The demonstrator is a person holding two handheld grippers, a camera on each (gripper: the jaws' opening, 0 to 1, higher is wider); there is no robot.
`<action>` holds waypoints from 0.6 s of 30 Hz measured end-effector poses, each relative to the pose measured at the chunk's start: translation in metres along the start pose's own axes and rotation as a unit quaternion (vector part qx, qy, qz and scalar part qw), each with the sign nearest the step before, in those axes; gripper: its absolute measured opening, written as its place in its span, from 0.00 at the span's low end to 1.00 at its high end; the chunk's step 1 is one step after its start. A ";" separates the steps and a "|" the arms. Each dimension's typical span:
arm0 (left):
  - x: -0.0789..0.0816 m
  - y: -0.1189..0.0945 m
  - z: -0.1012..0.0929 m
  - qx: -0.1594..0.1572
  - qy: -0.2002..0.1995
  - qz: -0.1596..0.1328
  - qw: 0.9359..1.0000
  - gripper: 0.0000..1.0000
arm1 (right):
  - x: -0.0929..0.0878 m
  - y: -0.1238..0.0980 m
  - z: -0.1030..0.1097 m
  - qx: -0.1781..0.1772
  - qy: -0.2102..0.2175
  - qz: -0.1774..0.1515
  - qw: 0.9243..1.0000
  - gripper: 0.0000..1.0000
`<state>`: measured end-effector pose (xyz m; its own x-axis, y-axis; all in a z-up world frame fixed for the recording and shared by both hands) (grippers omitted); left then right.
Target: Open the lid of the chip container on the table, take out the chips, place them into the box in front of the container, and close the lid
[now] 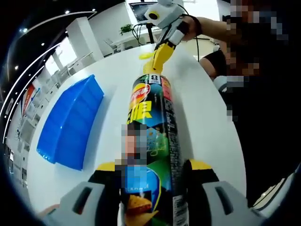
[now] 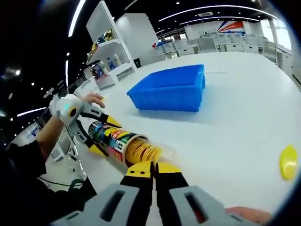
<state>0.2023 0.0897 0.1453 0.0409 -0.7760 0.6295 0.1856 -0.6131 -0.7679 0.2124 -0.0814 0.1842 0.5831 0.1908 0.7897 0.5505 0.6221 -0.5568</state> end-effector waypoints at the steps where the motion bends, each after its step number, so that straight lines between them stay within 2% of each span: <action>1: 0.000 0.000 0.000 0.000 0.000 0.000 1.000 0.56 | 0.004 -0.003 -0.002 -0.002 -0.001 -0.003 1.000 0.03; 12: 0.000 -0.001 -0.001 0.001 0.000 0.000 1.000 0.56 | 0.017 -0.016 0.002 -0.005 -0.009 -0.025 1.000 0.03; 18: 0.000 0.000 0.000 0.000 -0.001 0.001 1.000 0.56 | 0.040 -0.027 0.004 -0.008 -0.018 -0.050 0.999 0.03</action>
<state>0.2019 0.0896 0.1453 0.0435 -0.7771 0.6279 0.1851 -0.6114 -0.7694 0.2187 -0.0869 0.2318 0.5022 0.1555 0.8507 0.6146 0.6278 -0.4776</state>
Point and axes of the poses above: the point that each gripper's makers call its tool centre point, and the gripper's own axes: y roughly forward along the fingers, z roughly to its left, x roughly out of its top, the point moved 1 cm from there along -y, roughly backward along the fingers, and after that the axes turned 7 degrees about -y, right-handed, at the moved point
